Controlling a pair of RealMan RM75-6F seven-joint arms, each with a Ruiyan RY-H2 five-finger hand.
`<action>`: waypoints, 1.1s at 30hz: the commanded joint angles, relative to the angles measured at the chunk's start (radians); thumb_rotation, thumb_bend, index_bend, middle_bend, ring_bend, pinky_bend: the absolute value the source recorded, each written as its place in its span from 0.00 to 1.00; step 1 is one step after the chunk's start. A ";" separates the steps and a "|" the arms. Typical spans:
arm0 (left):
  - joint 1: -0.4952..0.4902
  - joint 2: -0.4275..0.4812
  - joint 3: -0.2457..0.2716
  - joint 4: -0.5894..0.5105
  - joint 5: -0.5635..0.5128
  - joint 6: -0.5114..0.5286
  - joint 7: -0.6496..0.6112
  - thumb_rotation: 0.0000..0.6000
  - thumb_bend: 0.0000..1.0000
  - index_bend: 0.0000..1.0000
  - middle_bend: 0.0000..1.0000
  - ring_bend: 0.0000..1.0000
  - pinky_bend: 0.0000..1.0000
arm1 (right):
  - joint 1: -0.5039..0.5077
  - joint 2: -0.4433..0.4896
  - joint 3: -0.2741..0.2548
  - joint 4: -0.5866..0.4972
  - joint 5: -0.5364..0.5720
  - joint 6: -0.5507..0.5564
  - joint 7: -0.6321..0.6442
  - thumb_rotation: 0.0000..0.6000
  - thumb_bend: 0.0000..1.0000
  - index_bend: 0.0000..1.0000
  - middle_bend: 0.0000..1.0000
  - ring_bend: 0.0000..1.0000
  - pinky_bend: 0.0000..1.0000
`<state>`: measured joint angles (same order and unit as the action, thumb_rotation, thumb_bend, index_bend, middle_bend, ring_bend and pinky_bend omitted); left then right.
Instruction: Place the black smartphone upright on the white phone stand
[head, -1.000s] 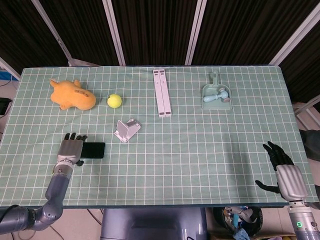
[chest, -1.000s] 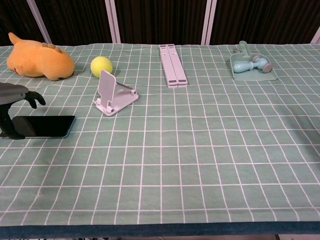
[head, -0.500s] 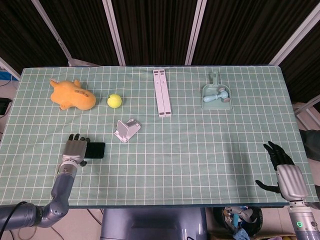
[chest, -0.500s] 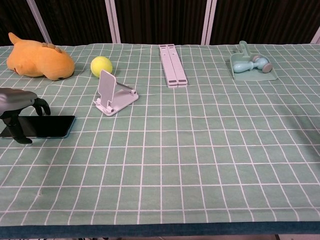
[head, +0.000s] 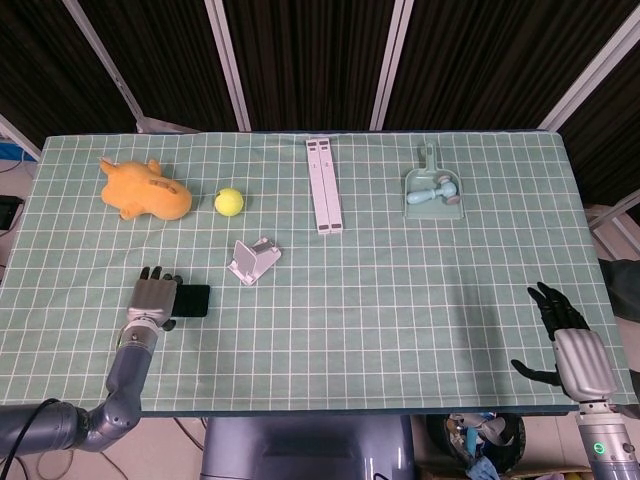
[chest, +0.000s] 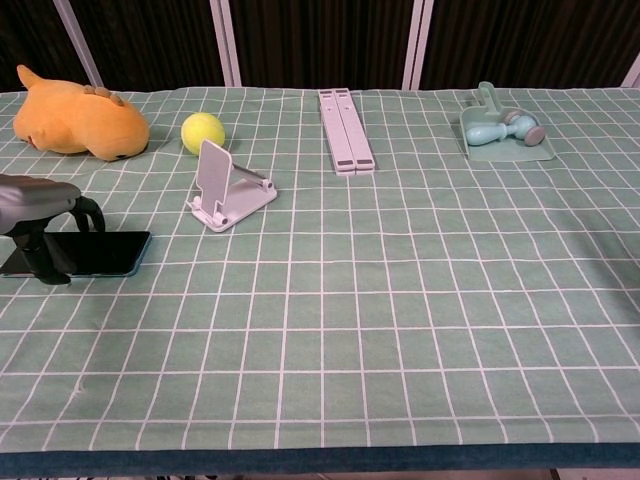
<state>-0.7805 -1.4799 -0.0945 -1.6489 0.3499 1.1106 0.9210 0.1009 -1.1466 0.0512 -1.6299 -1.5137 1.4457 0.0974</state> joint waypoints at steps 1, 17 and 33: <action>-0.004 -0.002 0.001 0.003 -0.005 -0.001 -0.002 1.00 0.25 0.23 0.23 0.00 0.00 | 0.000 0.000 0.000 0.000 0.001 0.000 0.000 1.00 0.09 0.00 0.00 0.00 0.19; -0.023 -0.010 0.024 0.022 -0.016 -0.007 0.003 1.00 0.24 0.21 0.24 0.00 0.00 | -0.001 -0.002 0.001 -0.002 0.005 -0.001 -0.005 1.00 0.10 0.00 0.00 0.00 0.19; -0.024 -0.033 0.040 0.048 0.003 0.004 -0.008 1.00 0.23 0.28 0.33 0.00 0.00 | -0.002 -0.001 0.002 -0.006 0.010 -0.005 -0.004 1.00 0.11 0.00 0.00 0.00 0.19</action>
<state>-0.8047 -1.5125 -0.0550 -1.6014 0.3522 1.1143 0.9136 0.0993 -1.1472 0.0534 -1.6358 -1.5035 1.4412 0.0930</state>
